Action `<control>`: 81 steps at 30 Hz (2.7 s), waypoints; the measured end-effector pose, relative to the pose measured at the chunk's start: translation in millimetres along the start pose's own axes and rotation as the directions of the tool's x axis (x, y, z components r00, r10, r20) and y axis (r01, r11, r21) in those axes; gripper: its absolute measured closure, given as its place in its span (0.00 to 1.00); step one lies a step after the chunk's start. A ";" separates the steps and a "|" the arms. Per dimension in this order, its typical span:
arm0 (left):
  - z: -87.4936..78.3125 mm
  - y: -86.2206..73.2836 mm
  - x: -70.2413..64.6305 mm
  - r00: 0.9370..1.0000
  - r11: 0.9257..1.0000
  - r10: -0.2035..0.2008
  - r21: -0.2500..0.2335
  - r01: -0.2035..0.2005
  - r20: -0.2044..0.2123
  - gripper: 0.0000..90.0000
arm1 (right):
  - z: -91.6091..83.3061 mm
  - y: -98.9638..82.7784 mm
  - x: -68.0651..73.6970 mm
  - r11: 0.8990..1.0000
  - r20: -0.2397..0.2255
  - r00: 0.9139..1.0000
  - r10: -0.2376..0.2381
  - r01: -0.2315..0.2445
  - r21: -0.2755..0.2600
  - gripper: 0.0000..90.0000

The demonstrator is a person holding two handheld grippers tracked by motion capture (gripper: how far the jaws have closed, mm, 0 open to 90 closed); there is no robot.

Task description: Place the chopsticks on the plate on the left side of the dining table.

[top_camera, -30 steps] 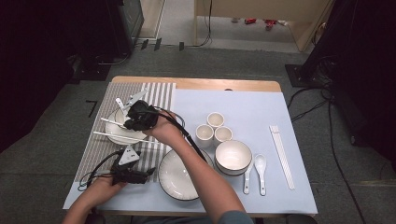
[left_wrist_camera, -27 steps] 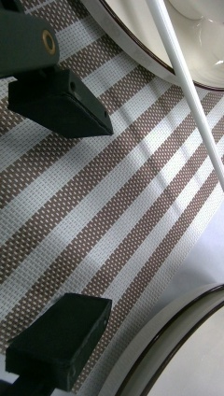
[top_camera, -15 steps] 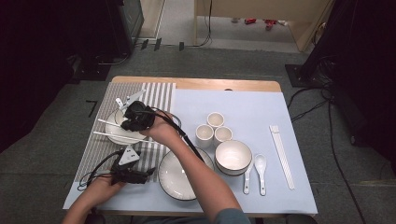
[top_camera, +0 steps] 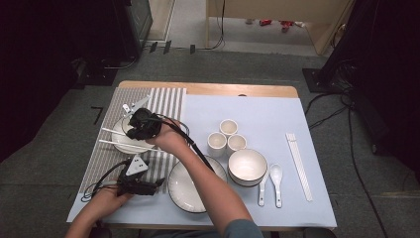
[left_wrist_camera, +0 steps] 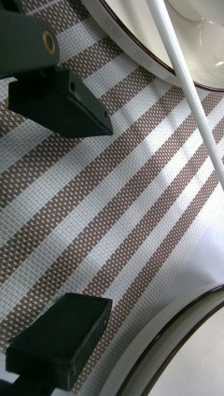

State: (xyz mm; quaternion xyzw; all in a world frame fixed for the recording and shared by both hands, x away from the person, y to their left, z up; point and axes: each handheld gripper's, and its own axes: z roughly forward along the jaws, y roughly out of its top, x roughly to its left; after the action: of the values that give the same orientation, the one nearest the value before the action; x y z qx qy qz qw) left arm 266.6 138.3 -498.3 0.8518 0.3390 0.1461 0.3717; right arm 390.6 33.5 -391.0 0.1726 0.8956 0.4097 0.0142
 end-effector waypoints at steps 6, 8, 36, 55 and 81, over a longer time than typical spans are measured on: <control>-0.5 -0.5 0.2 1.000 1.000 -0.003 0.001 0.003 0.002 0.16 | 3.9 0.0 -1.5 1.000 -0.001 1.000 0.003 -0.003 0.003 0.95; -0.6 -0.6 0.4 1.000 1.000 -0.001 0.002 0.001 0.001 0.16 | 5.8 -0.1 -1.3 1.000 -0.004 1.000 0.002 -0.002 0.003 0.95; -0.3 -0.7 0.0 1.000 1.000 -0.002 -0.003 0.002 0.002 0.16 | 33.3 -2.3 2.8 1.000 -0.029 1.000 -0.007 0.008 0.030 0.95; -0.3 -0.8 0.1 1.000 1.000 0.000 -0.002 0.000 0.001 0.16 | 46.6 -6.9 1.0 0.999 -0.041 0.999 0.004 -0.003 0.036 0.95; -0.3 -0.8 -0.1 1.000 1.000 -0.002 -0.003 0.002 0.000 0.16 | 61.7 -11.8 3.0 0.998 -0.039 0.999 0.005 -0.003 0.059 0.95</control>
State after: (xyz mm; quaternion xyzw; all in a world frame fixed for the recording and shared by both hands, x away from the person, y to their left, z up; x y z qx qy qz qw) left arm 266.0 138.8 -498.7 0.8510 0.3394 0.1461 0.3732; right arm 394.6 72.3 -440.4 0.1668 0.9070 0.3867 -0.0090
